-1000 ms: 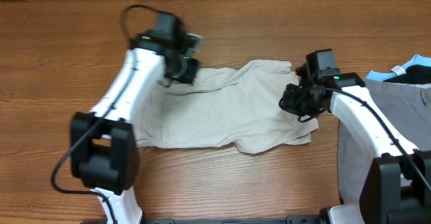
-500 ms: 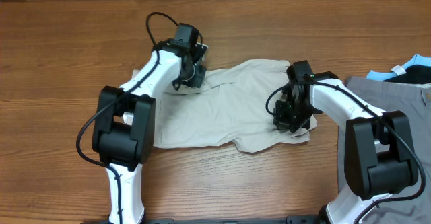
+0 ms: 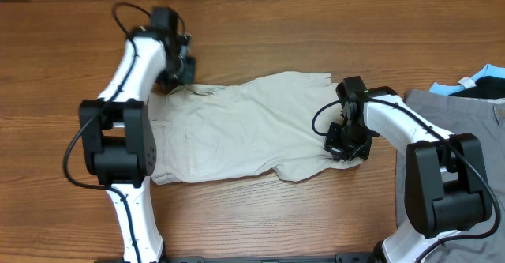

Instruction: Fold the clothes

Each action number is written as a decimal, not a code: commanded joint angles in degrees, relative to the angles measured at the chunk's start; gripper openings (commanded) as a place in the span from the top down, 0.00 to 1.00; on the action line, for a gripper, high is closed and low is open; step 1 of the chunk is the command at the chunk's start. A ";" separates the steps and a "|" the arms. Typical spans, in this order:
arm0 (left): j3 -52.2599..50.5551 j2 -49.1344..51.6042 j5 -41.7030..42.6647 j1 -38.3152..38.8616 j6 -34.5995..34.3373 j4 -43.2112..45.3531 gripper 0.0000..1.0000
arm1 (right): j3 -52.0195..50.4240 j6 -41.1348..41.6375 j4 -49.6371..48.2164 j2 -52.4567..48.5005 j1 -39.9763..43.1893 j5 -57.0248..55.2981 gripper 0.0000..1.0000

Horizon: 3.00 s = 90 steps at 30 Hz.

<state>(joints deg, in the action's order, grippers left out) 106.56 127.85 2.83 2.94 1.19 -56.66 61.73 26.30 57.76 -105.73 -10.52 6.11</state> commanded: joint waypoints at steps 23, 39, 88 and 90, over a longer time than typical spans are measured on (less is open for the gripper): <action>0.20 -5.27 7.69 12.26 -4.68 -10.82 0.95 | 1.90 -13.14 -22.10 8.52 -3.13 22.93 0.96; -17.64 -5.27 -6.73 6.34 -1.64 8.20 0.84 | 1.92 3.02 -24.52 -8.17 1.42 15.63 0.96; -12.31 -6.82 14.43 14.01 -9.27 -29.75 0.93 | 1.97 -2.01 -14.86 6.19 -7.10 20.81 0.96; -16.74 -6.82 14.38 14.01 -10.25 -26.75 0.91 | 1.97 -2.08 -18.08 3.10 -7.10 26.32 0.96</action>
<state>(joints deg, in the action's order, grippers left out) 95.22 121.78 16.99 17.08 -5.74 -85.91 63.55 21.37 42.52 -98.50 -17.65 26.26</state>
